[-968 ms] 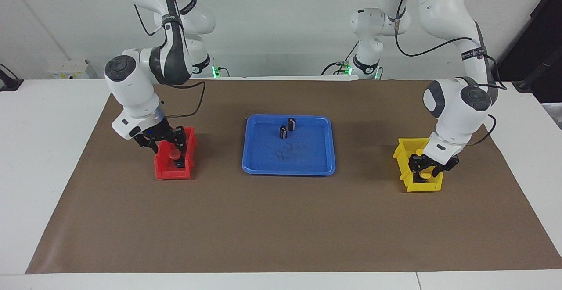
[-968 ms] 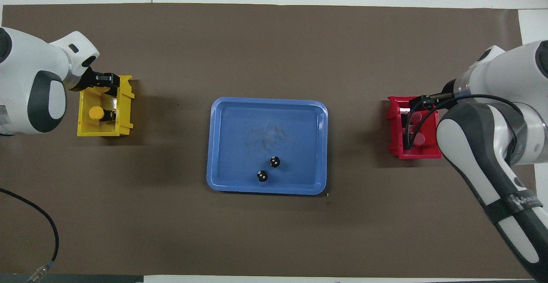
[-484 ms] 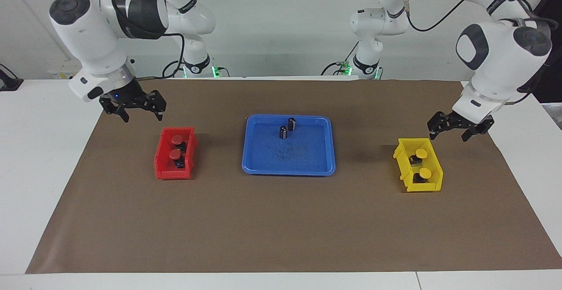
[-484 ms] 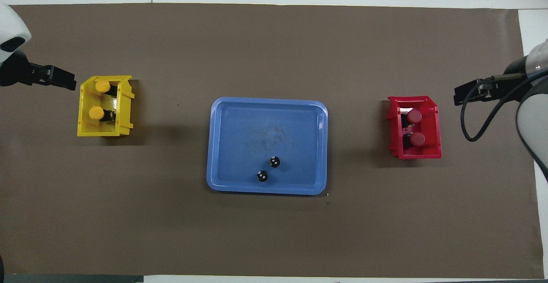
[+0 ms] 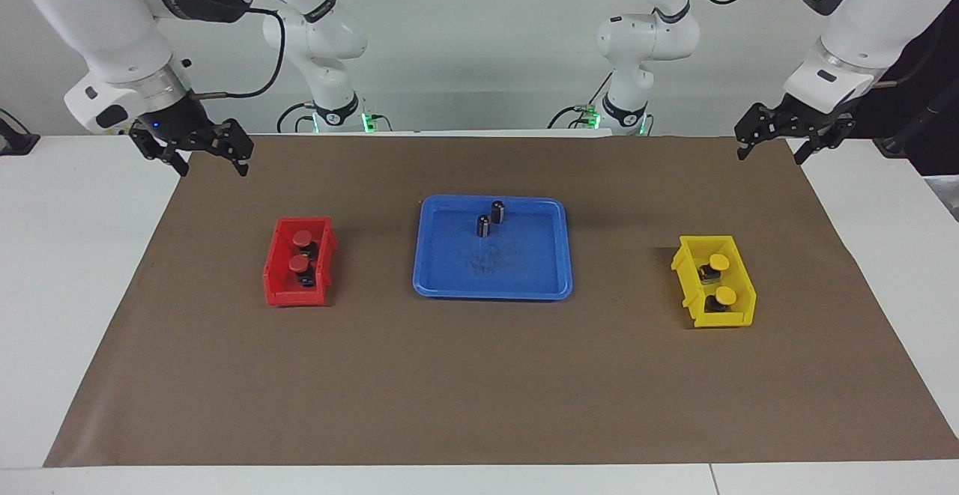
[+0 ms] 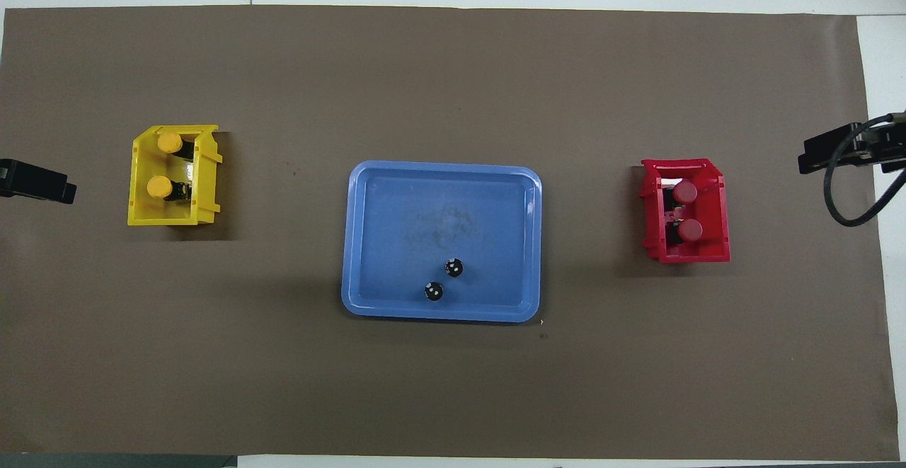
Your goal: Sort red and yellow buttons by color
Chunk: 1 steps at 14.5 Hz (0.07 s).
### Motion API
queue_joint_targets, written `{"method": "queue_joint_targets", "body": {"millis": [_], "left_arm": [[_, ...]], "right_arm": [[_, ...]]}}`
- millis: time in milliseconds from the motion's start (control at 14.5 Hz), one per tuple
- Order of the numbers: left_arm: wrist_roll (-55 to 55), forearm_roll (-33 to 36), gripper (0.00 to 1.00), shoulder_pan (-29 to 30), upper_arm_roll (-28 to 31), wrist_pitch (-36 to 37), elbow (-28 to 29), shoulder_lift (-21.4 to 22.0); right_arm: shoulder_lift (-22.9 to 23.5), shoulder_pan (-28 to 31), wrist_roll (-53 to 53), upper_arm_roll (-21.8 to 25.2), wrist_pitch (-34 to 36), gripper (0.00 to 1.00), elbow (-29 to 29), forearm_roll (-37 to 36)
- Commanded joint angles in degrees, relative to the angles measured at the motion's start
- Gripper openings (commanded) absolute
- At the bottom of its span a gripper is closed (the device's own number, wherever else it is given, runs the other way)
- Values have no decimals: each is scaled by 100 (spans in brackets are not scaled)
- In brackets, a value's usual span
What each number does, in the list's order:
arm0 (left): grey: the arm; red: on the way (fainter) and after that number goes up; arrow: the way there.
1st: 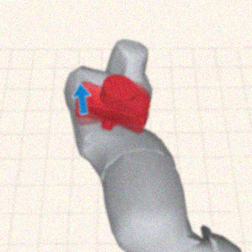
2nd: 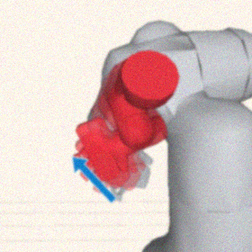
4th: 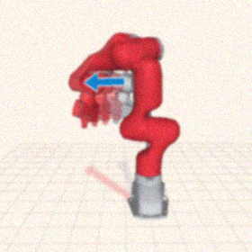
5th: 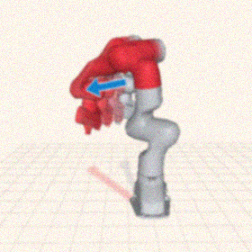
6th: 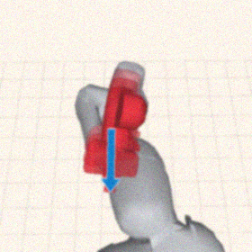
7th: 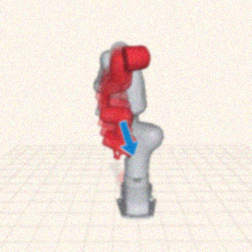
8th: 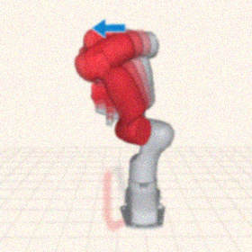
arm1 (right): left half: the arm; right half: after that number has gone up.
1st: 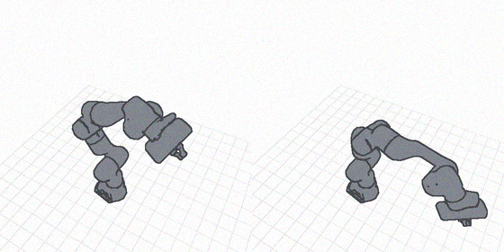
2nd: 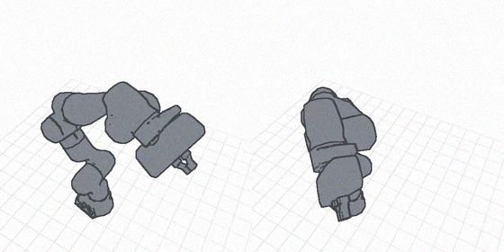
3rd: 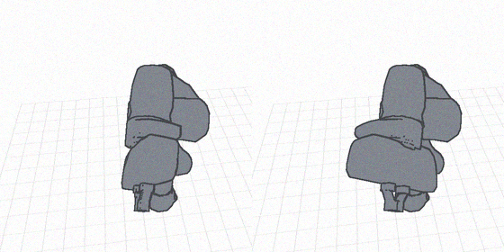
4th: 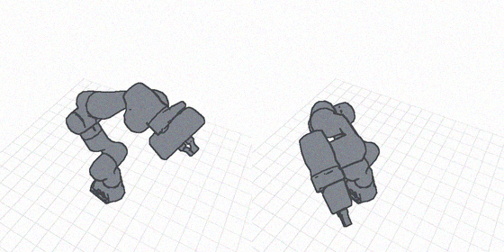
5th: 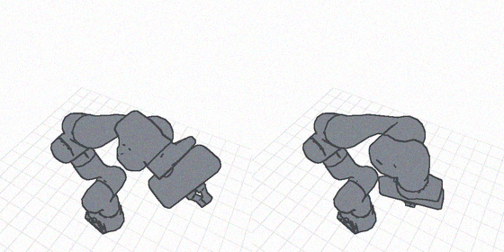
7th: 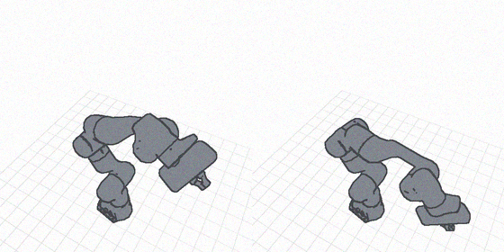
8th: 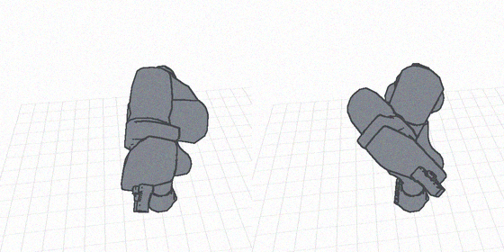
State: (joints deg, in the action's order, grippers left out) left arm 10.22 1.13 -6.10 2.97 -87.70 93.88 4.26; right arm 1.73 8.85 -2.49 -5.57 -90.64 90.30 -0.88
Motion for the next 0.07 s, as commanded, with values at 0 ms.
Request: {"method": "queue_joint_targets", "body": {"millis": [0], "left_arm": [[68, 37, 100, -5, -15, 60, 61, 31]], "right_arm": [[-15, 64, -164, -40, -94, 100, 49, 0]]}}
